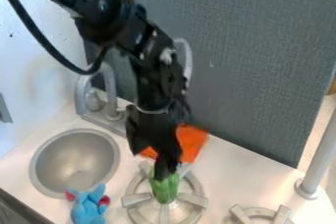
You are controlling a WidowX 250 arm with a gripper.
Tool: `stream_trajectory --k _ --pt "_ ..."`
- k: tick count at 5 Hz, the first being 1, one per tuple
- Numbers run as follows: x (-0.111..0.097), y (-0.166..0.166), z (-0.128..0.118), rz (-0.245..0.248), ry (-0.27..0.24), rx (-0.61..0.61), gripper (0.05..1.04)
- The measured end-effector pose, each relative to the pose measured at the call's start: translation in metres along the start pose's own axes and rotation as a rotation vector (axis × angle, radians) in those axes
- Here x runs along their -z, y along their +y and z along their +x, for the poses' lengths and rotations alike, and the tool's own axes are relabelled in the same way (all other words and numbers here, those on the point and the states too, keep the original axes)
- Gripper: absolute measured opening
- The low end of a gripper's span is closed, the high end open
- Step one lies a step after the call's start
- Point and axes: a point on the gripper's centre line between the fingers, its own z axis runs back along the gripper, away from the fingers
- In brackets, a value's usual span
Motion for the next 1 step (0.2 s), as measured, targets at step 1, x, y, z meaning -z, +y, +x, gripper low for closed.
stream_trajectory --k 1 --pt "0.0156 0.0028 0.0006 -0.038 0.057 0.011 1.001"
